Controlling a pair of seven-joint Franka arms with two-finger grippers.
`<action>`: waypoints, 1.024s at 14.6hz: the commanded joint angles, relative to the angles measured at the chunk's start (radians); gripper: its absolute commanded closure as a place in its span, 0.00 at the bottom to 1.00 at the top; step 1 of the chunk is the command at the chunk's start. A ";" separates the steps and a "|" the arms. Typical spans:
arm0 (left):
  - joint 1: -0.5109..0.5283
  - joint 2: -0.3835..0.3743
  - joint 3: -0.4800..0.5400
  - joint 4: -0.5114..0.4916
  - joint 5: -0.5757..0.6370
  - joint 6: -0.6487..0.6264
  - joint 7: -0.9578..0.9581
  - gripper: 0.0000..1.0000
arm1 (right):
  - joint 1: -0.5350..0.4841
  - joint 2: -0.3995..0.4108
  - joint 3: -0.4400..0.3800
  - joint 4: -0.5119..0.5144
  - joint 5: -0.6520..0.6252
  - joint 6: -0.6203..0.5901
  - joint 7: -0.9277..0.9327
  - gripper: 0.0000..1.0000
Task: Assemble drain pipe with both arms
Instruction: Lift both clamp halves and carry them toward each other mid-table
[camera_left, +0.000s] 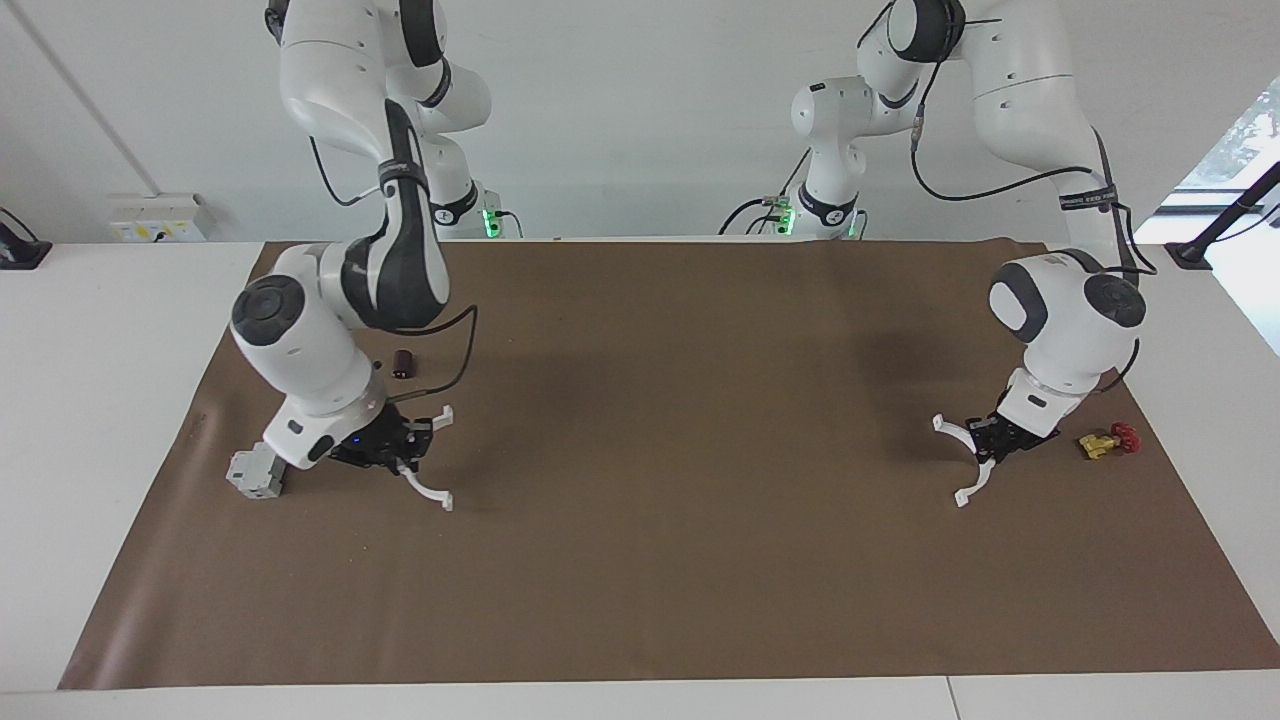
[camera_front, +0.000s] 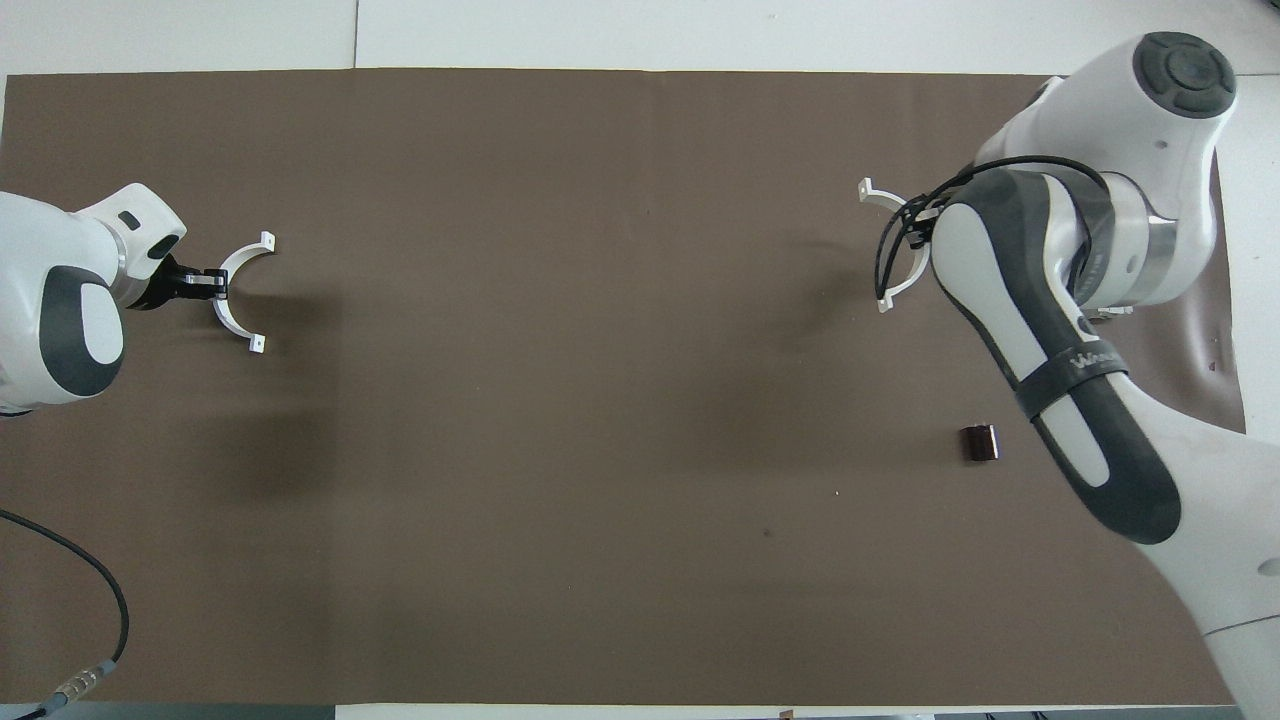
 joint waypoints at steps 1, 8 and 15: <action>0.006 -0.005 -0.002 -0.010 0.013 0.019 0.004 1.00 | 0.124 0.022 -0.003 0.025 0.005 -0.001 0.195 0.85; 0.003 -0.008 -0.002 0.003 0.013 -0.007 -0.002 1.00 | 0.371 0.162 -0.003 0.178 -0.042 0.088 0.550 0.85; -0.031 -0.083 0.000 0.079 0.012 -0.215 -0.074 1.00 | 0.407 0.180 -0.003 0.063 -0.052 0.220 0.538 0.84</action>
